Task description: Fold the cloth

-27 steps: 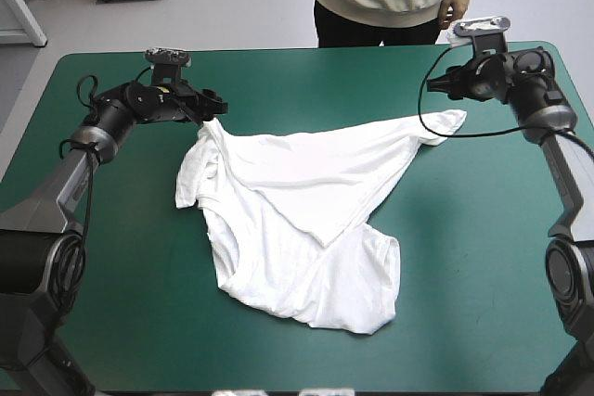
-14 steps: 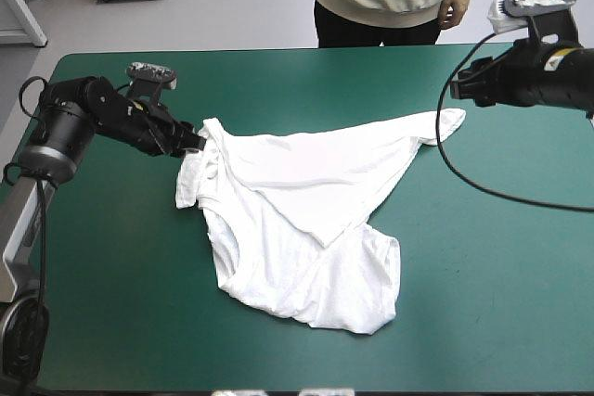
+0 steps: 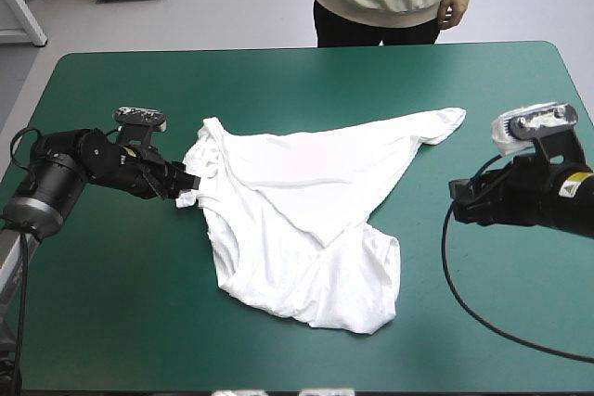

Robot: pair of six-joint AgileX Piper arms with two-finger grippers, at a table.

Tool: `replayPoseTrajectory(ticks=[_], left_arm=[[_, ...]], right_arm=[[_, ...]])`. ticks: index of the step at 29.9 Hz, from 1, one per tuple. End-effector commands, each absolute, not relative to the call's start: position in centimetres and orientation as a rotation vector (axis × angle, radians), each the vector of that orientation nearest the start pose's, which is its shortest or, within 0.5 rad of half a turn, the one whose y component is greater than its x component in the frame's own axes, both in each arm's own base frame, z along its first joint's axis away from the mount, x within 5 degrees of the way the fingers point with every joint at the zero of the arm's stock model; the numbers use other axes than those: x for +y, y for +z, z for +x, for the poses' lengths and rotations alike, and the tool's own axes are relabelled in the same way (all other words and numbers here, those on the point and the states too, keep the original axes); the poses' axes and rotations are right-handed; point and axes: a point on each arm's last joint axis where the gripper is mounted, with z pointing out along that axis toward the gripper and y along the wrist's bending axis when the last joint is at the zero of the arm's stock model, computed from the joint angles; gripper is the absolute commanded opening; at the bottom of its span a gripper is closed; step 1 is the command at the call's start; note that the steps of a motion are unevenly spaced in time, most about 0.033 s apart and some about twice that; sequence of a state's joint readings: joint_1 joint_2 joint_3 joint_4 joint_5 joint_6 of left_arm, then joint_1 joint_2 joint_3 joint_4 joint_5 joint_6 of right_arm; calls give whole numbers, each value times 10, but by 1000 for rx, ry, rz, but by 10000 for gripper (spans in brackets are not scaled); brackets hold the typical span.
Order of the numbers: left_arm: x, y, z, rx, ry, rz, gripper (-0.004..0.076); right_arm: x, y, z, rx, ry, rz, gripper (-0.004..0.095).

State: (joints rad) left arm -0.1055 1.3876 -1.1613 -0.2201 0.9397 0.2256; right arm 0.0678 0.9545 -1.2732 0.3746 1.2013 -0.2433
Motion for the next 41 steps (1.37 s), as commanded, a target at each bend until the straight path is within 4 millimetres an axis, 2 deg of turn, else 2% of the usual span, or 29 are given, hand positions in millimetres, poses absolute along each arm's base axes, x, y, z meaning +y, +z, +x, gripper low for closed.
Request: replayPoseTrajectory(ticks=[1,4,11,18,21,22,24,28,32,35,38,41], left_arm=[[-45,322,288,2522,-225,240,420],[-45,307,302,2541,-208,202,420],[-49,249,340,2638,-216,175,420],[-56,209,355,2716,-296,149,420],[-60,210,355,2705,-358,183,412],[-60,211,355,2699,-362,190,386],[-60,214,354,2692,-362,192,280],[-59,214,352,2707,-334,251,-3],[-59,214,351,2709,-334,259,-9],[-60,214,351,2714,-346,253,-9],[-60,214,350,2723,-352,254,-9],[-60,213,349,2734,-350,265,-9]], right_arm=[[41,433,145,2187,414,-315,540],[43,423,147,2218,437,-307,540],[44,413,151,2220,463,-304,536],[44,413,151,2216,462,-302,536],[44,413,151,2216,459,-303,534],[44,413,151,2216,451,-317,528],[44,413,150,2217,438,-351,483],[48,410,146,2250,448,-429,393],[63,407,142,2239,496,-540,392],[79,395,142,2261,558,-622,392],[104,371,143,2334,595,-742,392],[130,347,141,2393,526,-899,393]])
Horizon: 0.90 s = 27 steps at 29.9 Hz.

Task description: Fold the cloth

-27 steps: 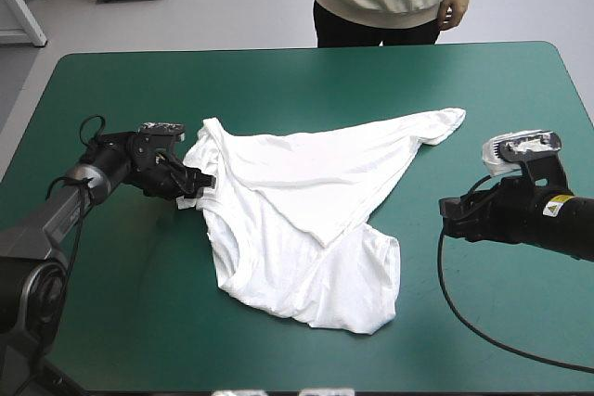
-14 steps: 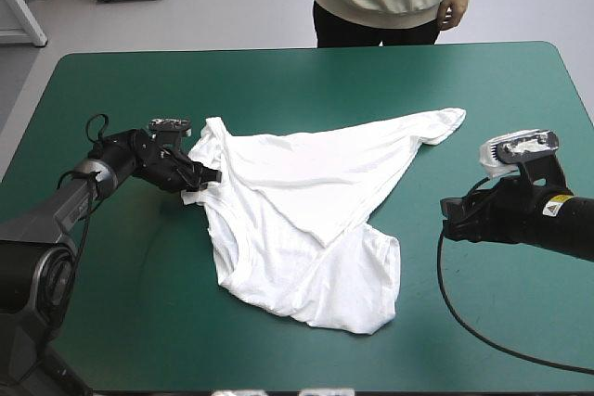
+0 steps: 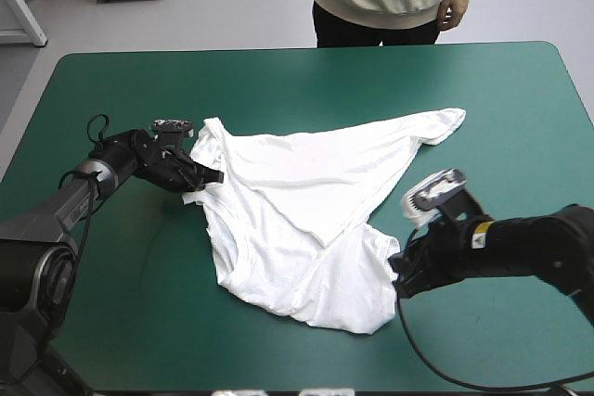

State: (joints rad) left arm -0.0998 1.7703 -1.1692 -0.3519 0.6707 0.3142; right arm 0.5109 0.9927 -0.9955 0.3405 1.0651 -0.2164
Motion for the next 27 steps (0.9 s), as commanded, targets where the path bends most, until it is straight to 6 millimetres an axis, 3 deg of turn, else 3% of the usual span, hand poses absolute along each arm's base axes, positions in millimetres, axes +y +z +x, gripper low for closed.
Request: replayPoseTrajectory(ticks=[1,5,9,13,19,23,25,27], left_arm=[[-60,213,349,2736,-351,266,-9],[-60,213,347,2748,-355,284,-9],[-60,213,346,2758,-358,301,-9],[-60,212,346,2760,-357,303,-9],[-60,212,346,2759,-355,313,-9],[-60,212,345,2763,-356,331,-9],[-60,212,345,2761,-354,337,-9],[-60,212,345,2761,-353,347,-9]], right_arm=[[140,340,140,2400,472,-975,393],[182,315,130,2357,284,-1267,397],[217,288,120,2309,189,-1486,501],[230,264,127,2368,90,-1506,594],[243,242,134,2403,65,-1525,593],[249,228,136,2464,41,-1511,533],[250,226,136,2488,42,-1480,428],[251,226,137,2479,59,-1467,262]])
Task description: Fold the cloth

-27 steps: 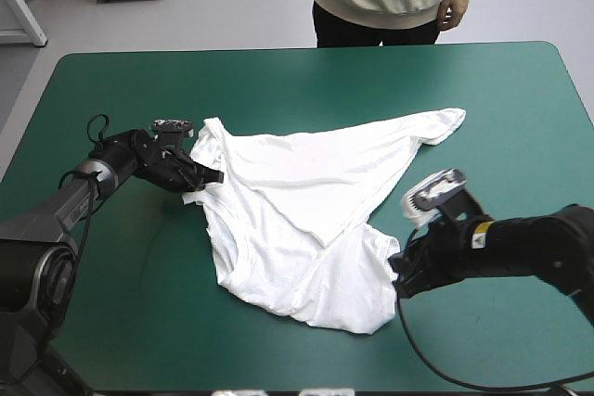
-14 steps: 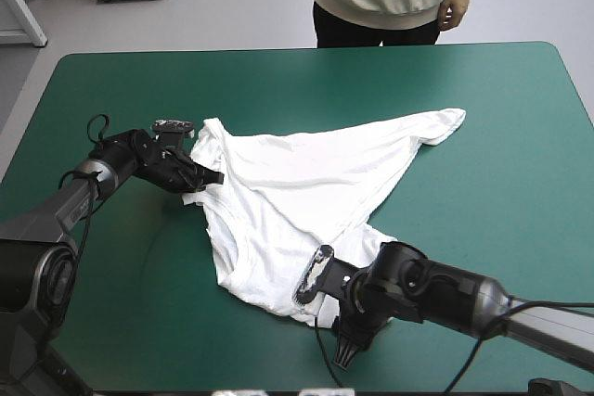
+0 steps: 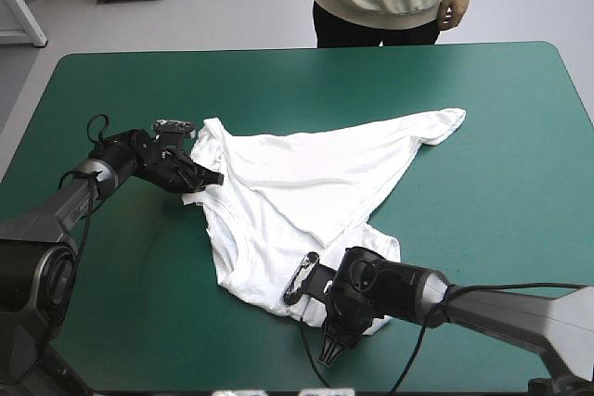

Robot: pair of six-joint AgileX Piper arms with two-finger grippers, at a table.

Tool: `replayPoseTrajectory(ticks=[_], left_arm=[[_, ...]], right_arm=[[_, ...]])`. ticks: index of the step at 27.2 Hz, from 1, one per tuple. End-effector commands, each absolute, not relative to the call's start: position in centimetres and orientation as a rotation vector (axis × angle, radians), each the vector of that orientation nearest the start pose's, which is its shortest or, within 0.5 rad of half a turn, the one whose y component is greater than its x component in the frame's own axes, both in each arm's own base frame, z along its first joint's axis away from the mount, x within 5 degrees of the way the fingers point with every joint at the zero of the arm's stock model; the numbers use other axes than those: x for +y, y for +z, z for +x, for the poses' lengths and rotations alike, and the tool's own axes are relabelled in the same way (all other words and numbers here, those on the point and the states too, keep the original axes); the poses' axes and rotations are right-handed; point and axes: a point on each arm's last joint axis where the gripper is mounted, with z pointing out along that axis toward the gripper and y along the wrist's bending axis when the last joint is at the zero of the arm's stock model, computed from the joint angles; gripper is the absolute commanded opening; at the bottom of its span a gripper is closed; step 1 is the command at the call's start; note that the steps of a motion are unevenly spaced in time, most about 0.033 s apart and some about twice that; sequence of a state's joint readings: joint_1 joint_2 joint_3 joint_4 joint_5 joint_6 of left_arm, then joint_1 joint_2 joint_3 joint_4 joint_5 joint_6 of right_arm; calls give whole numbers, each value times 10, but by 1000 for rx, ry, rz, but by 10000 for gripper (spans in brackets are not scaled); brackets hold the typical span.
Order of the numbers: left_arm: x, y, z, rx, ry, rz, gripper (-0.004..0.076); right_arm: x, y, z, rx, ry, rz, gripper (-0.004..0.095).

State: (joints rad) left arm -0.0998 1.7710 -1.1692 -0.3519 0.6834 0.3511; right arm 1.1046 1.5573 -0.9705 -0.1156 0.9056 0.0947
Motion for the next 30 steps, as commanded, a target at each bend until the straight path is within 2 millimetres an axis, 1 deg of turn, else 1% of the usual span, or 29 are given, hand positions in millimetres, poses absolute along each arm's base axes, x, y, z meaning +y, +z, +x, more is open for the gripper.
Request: replayPoseTrajectory(ticks=[1,2,3,6,7,9,12,13,15,17,20,23,25,26,27,28,29,30], left_arm=[[-60,212,345,2763,-354,352,-9],[-60,212,345,2766,-355,353,-9],[-60,212,344,2769,-356,360,-9],[-61,218,340,2766,-359,413,-9],[-60,225,338,2748,-357,415,-9],[-60,239,334,2705,-349,415,-9],[-59,272,323,2596,-333,412,-9],[-58,285,320,2554,-327,413,-9],[-58,310,314,2475,-316,411,-9],[-57,340,307,2380,-305,401,-9],[-56,381,299,2249,-288,400,-9],[-56,419,290,2148,-286,410,-9],[-56,446,285,2078,-278,419,-9],[-55,474,277,1998,-268,425,-9],[-55,485,275,1962,-263,426,-9],[-55,514,264,1877,-251,432,-9],[-54,529,258,1828,-243,432,-9],[-53,555,245,1740,-229,433,-9]], right_arm=[[252,226,137,2474,64,-1460,149],[252,226,139,2463,53,-1458,29],[251,227,140,2469,40,-1431,-10],[245,232,144,2471,-35,-1336,-18],[242,238,146,2462,-48,-1289,-17],[235,252,148,2437,-43,-1185,-17],[217,287,152,2389,41,-1018,-17],[205,305,155,2365,93,-922,-17],[187,332,159,2303,164,-794,-17],[160,367,165,2194,233,-618,-17],[119,414,171,2011,234,-425,-18],[90,450,174,1879,151,-366,-17],[79,470,174,1821,94,-354,-17],[70,493,171,1740,45,-360,-17],[67,503,169,1699,28,-363,-17],[62,528,160,1592,11,-361,-17],[59,541,155,1541,13,-351,-17],[52,568,141,1431,9,-337,-17]])
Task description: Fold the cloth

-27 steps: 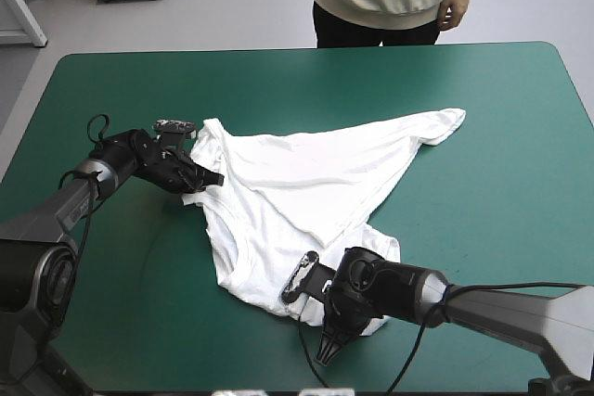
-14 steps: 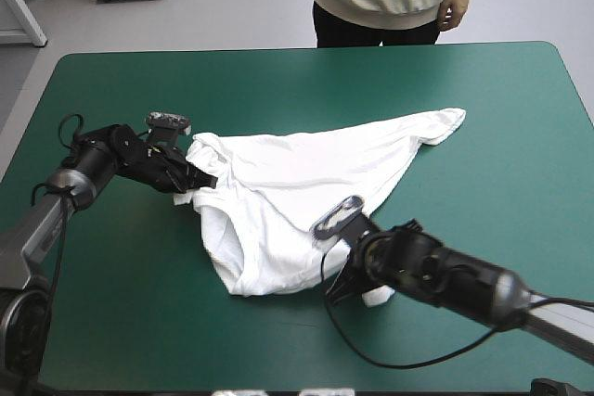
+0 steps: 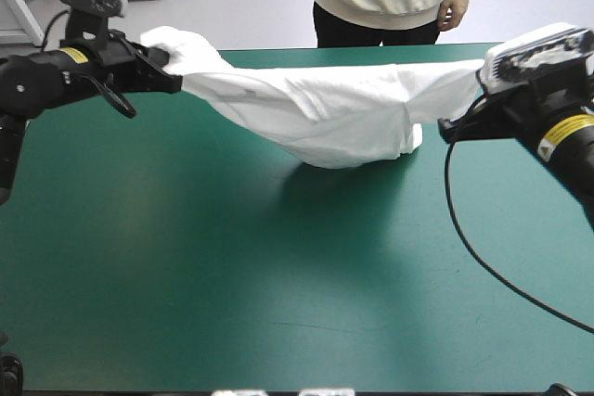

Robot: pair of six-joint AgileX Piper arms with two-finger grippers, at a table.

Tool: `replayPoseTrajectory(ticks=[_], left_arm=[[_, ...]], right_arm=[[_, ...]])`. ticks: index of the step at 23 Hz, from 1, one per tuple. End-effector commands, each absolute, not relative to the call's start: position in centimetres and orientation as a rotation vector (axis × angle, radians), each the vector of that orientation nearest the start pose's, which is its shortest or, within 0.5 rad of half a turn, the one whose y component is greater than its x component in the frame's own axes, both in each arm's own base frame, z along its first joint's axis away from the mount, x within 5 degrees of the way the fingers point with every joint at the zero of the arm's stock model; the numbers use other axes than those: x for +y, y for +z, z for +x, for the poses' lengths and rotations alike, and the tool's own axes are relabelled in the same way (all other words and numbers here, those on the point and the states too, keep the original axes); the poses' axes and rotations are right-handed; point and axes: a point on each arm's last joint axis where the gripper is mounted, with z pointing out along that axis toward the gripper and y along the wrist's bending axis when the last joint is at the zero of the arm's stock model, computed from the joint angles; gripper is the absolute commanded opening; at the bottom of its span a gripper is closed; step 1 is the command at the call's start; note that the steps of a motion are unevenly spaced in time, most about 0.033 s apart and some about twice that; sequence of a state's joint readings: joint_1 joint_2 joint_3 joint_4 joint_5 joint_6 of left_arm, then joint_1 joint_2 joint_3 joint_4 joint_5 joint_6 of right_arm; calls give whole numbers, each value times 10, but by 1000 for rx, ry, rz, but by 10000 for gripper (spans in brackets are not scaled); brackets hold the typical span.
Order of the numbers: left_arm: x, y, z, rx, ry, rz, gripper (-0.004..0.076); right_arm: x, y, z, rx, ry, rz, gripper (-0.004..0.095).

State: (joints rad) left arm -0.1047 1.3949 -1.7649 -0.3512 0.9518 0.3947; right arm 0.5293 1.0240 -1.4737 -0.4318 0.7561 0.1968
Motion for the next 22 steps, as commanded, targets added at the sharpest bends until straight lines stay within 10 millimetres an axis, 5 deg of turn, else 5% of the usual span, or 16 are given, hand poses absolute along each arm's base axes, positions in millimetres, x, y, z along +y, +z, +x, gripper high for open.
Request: replayPoseTrajectory(ticks=[1,5,9,11,17,22], left_arm=[[-52,569,236,1692,-224,435,-9],[-46,643,170,1399,-176,440,-9],[-44,673,113,1240,-190,471,-9],[-43,674,102,1242,-188,475,-9],[-48,646,130,1490,-274,475,-9],[-54,601,182,1719,-337,466,-9]], right_arm=[[48,581,133,1381,6,-332,-17],[26,635,85,1164,35,-323,-17],[7,659,46,1092,39,-331,-17],[-1,660,38,1131,38,-305,-15],[-1,641,64,1377,-51,-252,-15],[28,605,121,1577,-145,-335,-17]])
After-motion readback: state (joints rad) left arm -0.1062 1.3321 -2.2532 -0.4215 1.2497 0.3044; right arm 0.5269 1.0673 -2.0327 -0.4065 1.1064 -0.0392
